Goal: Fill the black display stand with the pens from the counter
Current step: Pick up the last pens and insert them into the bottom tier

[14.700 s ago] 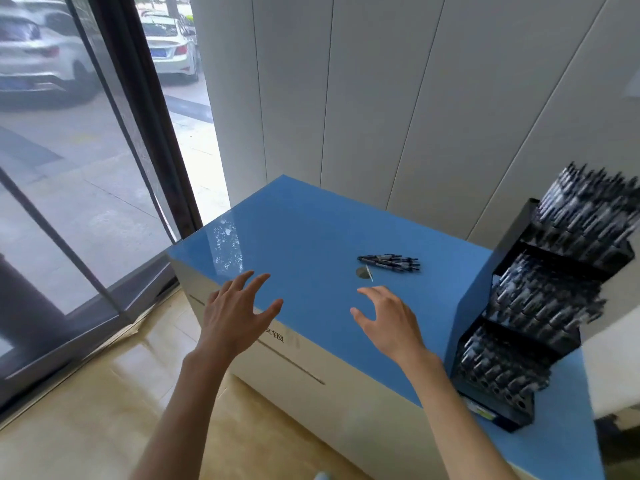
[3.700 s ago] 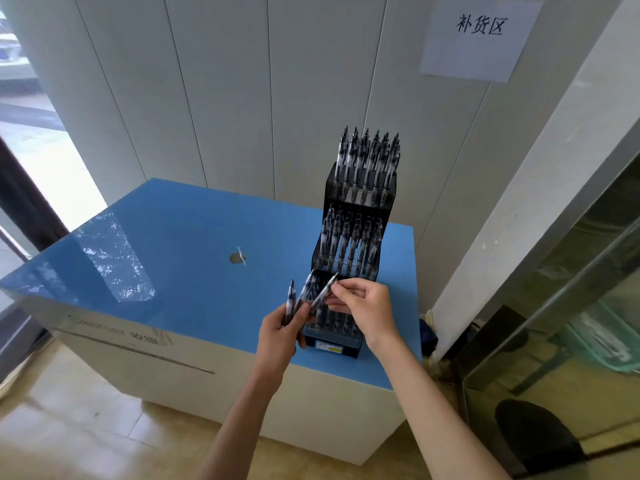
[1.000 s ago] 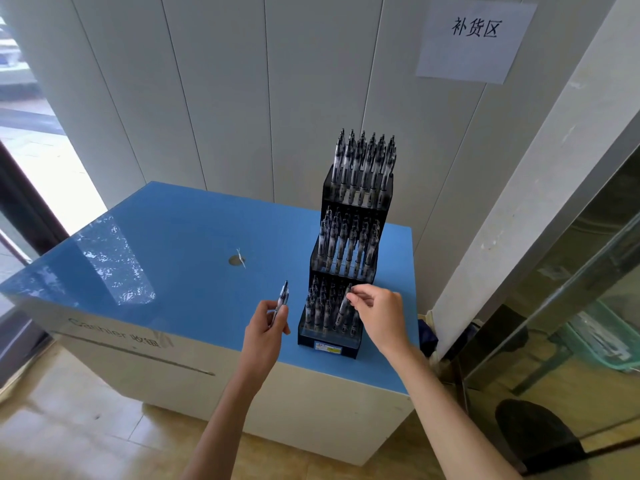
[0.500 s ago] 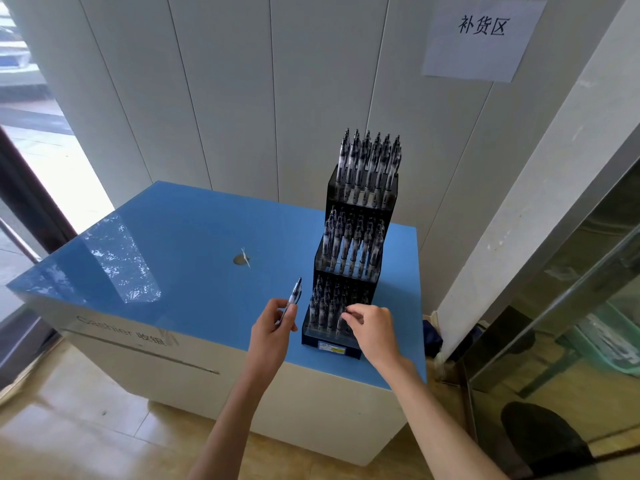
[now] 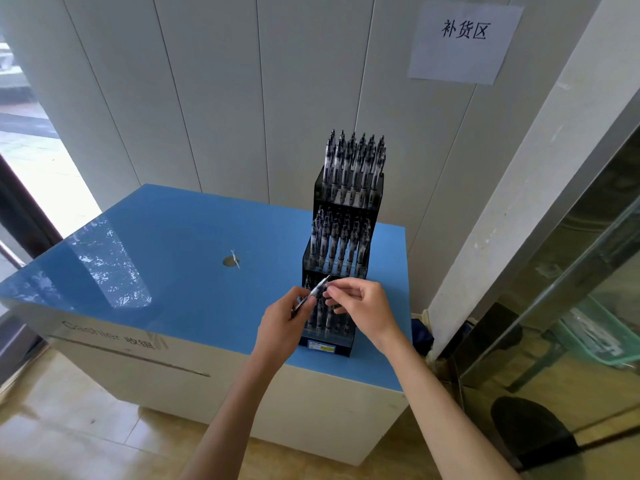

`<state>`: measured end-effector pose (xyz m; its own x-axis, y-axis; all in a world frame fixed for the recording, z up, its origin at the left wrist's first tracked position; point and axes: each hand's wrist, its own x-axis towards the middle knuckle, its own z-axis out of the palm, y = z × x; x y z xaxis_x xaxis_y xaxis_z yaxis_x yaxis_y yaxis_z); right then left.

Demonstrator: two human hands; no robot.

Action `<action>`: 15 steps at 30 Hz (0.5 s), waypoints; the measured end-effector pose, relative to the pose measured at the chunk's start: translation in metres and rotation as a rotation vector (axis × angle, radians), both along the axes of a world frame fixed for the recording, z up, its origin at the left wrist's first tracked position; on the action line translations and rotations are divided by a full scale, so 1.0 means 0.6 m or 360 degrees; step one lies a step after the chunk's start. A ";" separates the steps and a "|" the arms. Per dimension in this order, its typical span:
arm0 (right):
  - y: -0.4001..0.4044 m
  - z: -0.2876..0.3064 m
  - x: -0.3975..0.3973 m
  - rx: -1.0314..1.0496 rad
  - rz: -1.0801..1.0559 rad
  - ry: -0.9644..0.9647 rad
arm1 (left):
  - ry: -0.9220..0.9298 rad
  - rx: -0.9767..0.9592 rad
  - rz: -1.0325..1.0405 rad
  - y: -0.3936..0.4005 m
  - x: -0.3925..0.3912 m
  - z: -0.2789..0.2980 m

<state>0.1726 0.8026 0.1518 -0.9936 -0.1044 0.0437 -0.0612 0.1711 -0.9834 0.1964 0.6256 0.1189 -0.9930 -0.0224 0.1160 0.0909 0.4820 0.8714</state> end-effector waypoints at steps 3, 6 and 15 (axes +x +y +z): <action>0.004 0.010 0.004 -0.0171 -0.0027 -0.0047 | 0.0040 -0.0093 -0.0045 0.012 -0.002 0.003; 0.009 0.008 0.007 -0.0283 -0.0060 -0.0094 | 0.0065 -0.0159 -0.0070 0.018 0.001 0.007; 0.042 -0.012 -0.010 0.0204 -0.0244 0.0248 | 0.0297 -0.1018 -0.0008 -0.026 -0.006 0.027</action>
